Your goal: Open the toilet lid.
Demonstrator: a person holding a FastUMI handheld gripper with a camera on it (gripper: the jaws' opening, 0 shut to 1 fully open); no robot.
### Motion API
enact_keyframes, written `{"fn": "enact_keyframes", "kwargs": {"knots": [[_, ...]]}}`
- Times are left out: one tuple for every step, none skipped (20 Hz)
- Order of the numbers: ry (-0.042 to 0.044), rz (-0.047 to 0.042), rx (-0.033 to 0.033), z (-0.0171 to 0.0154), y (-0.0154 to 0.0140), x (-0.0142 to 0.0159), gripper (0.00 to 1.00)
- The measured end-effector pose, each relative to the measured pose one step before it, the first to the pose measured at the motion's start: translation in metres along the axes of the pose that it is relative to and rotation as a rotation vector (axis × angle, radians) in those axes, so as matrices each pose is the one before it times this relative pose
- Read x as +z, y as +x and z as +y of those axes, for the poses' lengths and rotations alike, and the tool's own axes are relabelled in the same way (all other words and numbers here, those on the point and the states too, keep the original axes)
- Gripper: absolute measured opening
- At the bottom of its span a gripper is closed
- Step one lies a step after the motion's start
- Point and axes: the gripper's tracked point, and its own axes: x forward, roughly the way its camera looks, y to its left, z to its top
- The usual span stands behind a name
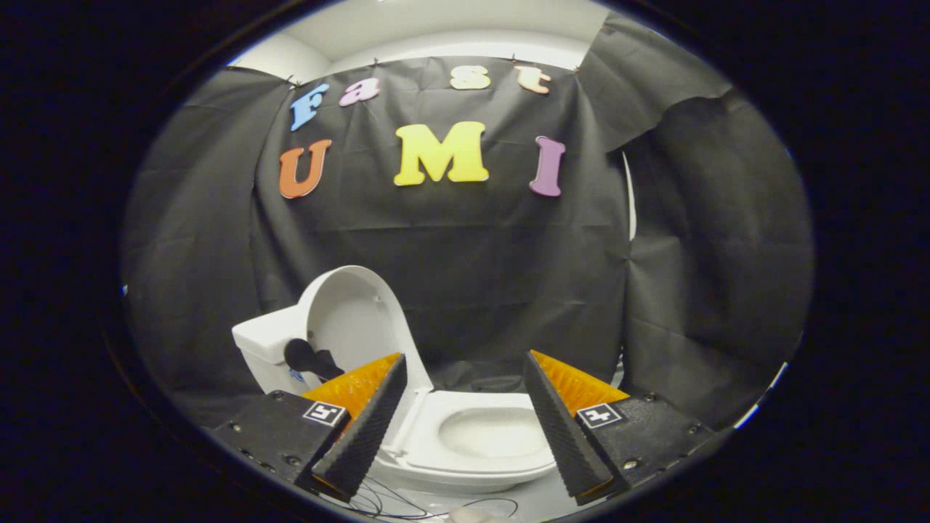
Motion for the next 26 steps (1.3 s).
{"fn": "enact_keyframes", "kwargs": {"knots": [[0.00324, 0.00039, -0.01647, -0.01613, -0.00436, -0.00857, 1.00], [0.00197, -0.00024, -0.01222, -0.01410, -0.00555, -0.00694, 1.00], [0.00014, 0.00083, -0.00606, -0.01383, -0.00421, -0.00802, 1.00], [-0.00204, 0.00415, -0.00456, -0.01130, -0.00255, -0.00846, 1.00], [-0.00295, 0.00603, -0.00316, -0.01279, -0.00202, -0.00906, 1.00], [0.00246, -0.00057, -0.00814, -0.01059, -0.00260, -0.00663, 1.00], [0.02273, -0.01490, -0.02226, -0.01562, -0.00139, -0.00408, 1.00], [0.03184, -0.00749, -0.01347, -0.00977, 0.00287, -0.00490, 1.00], [0.04149, 0.00724, -0.00236, -0.00701, 0.00082, -0.00730, 1.00], [0.03069, 0.00893, -0.00183, -0.00459, -0.00035, -0.00927, 1.00], [0.01271, 0.01112, -0.00726, -0.00801, 0.00184, -0.00651, 0.99], [-0.00154, 0.00546, -0.00627, -0.00570, 0.00095, -0.00505, 0.98], [-0.01320, -0.00351, -0.00681, -0.00631, 0.00201, -0.00140, 0.98], [-0.01444, -0.00630, -0.01015, -0.00572, 0.00119, 0.00093, 0.98], [-0.00811, -0.00612, -0.00397, -0.00324, 0.00164, 0.00294, 0.98], [0.00386, -0.01696, 0.00936, 0.00153, -0.00078, 0.00706, 0.97], [0.00802, -0.01380, 0.00534, 0.00031, -0.00067, 0.00529, 0.97], [0.00271, -0.01540, 0.00835, 0.00100, 0.00121, 0.00381, 0.97], [0.00133, -0.00803, 0.00346, 0.00013, -0.00144, 0.00248, 0.97], [0.00098, -0.00519, 0.01208, 0.00285, 0.00018, 0.00097, 0.97], [-0.00280, -0.00584, 0.01540, 0.00435, -0.00150, 0.00154, 0.97], [-0.00967, 0.00420, -0.00249, -0.00229, 0.00170, -0.00205, 0.97], [-0.00758, 0.00230, -0.00084, -0.00182, 0.00040, -0.00142, 0.97], [-0.00284, 0.00462, -0.00276, 0.00074, -0.00026, -0.00011, 0.97], [0.00715, 0.00211, -0.00261, -0.00218, 0.00095, -0.00004, 0.97], [0.00872, 0.00265, -0.00043, 0.00093, 0.00062, 0.00031, 0.97]]}}
